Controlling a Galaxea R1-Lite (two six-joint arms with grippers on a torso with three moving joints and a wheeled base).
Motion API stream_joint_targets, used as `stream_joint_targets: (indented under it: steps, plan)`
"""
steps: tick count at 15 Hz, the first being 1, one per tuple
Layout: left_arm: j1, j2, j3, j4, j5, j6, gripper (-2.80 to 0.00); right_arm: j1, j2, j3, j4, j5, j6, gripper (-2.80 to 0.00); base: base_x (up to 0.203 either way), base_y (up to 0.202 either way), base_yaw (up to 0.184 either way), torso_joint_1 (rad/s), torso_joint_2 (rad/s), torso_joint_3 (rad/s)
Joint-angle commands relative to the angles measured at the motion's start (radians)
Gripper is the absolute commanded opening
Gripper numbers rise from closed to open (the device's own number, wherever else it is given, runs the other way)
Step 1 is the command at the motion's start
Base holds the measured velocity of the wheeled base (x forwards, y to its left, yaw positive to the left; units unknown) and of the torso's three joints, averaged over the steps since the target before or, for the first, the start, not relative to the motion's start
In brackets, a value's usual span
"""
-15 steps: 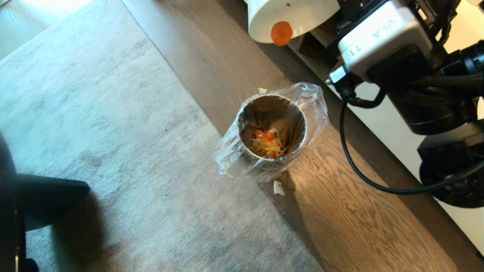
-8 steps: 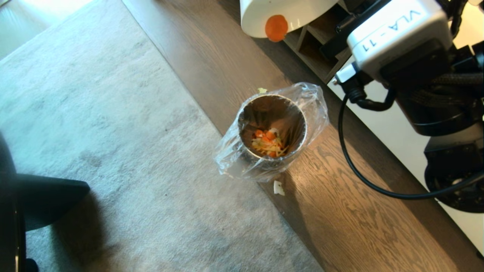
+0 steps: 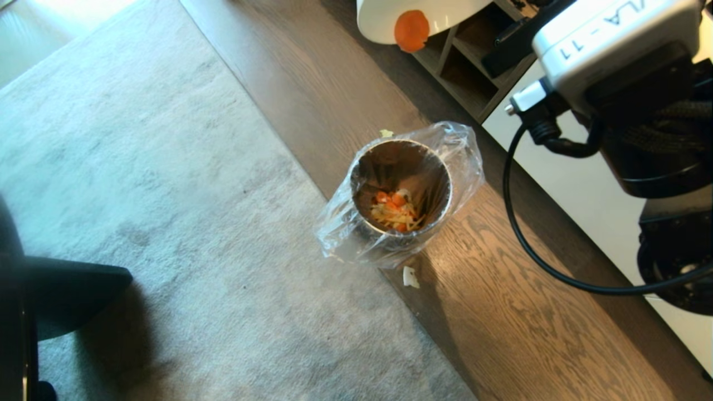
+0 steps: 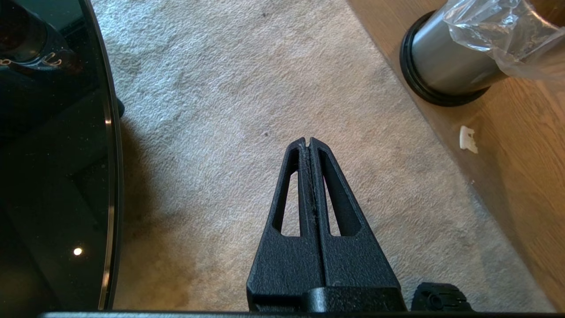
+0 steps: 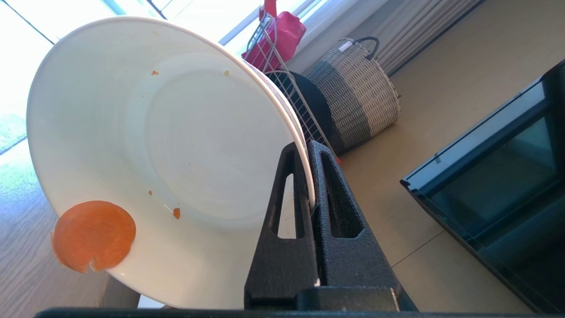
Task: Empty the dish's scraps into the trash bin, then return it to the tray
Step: Pour the leftover food from the bowl into the trash can
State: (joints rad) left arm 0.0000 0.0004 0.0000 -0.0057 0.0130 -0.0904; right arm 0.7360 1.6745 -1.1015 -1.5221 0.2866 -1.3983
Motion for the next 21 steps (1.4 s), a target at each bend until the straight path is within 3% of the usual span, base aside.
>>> stream_joint_targets:
  steps: [1,13,16,18,21]
  plan:
    - [0.0,0.0,0.0,0.0,0.001,-0.002,-2.8,0.0,-0.009,-0.001,-0.046,0.002,-0.008,-2.8,0.0,0.0,0.0,0.0,0.0,0.0]
    - [0.0,0.0,0.0,0.0,0.001,-0.001,-2.8,-0.003,0.005,-0.123,-0.042,-0.006,0.012,-2.8,0.0,0.0,0.0,0.0,0.0,0.0]
    - [0.0,0.0,0.0,0.0,0.001,0.0,-2.8,-0.003,0.014,-0.085,-0.044,-0.013,0.027,-2.8,0.0,0.0,0.0,0.0,0.0,0.0]
    - [0.0,0.0,0.0,0.0,0.001,-0.002,-2.8,-0.004,0.013,-0.076,-0.044,-0.049,0.045,-2.8,0.0,0.0,0.0,0.0,0.0,0.0]
    - [0.0,0.0,0.0,0.0,0.001,-0.002,-2.8,-0.01,0.015,-0.075,-0.037,-0.232,0.114,-2.8,0.0,0.0,0.0,0.0,0.0,0.0]
